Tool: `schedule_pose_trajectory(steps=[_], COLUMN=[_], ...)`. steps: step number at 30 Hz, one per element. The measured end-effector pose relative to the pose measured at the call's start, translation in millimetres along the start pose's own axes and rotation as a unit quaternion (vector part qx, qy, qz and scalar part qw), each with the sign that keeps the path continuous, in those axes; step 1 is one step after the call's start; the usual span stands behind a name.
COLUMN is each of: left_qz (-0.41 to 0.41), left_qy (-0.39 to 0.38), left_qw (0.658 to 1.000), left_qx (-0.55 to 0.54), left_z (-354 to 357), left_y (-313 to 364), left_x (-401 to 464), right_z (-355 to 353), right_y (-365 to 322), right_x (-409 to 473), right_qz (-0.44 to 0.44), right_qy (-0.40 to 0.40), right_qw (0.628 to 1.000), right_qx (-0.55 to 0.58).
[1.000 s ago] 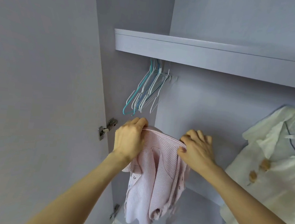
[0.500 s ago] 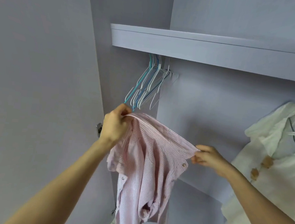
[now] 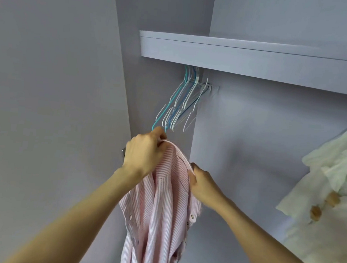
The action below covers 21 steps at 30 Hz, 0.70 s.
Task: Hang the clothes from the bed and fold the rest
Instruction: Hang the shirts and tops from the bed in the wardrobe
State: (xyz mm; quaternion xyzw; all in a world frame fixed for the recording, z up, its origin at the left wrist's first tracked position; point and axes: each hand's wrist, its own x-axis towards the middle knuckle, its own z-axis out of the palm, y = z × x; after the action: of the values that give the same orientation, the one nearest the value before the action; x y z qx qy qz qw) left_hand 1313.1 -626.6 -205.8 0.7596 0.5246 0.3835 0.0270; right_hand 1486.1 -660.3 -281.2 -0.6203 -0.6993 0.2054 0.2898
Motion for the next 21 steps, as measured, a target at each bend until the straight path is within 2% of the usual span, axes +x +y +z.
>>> schedule_pose_trajectory(steps=[3,5,8,11,15,18,21], left_qz=[-0.054,-0.091,-0.126,-0.141,-0.147,-0.147,-0.147], left_qy=[-0.042,-0.055,-0.054,-0.084,-0.132,-0.109,-0.089], left_qw=[0.993,0.991,0.991,0.985,0.980,0.983,0.985], left_qx=[0.094,0.079,-0.004,-0.055,-0.034,-0.034,-0.029], left_z=[-7,-10,-16,-22,-19,-15,-14], left_y=[-24,-37,-47,-53,-58,-59,-60], left_x=[4,7,20,35,40,40,40], right_z=[-10,-15,-17,-22,-33,-39,-36], right_y=[17,21,17,6,-7,-20,-30], right_x=[11,23,44,70,126,161,183], right_qz=[0.049,0.080,0.075,0.096,0.146,0.199,0.239], right_qy=[0.022,0.070,0.106,0.127,0.191,0.173,0.158], right_qw=[0.988,0.985,0.991,0.966,0.938,0.899,0.873], right_qx=[-0.145,-0.139,0.026,0.205,0.247,0.349,0.395])
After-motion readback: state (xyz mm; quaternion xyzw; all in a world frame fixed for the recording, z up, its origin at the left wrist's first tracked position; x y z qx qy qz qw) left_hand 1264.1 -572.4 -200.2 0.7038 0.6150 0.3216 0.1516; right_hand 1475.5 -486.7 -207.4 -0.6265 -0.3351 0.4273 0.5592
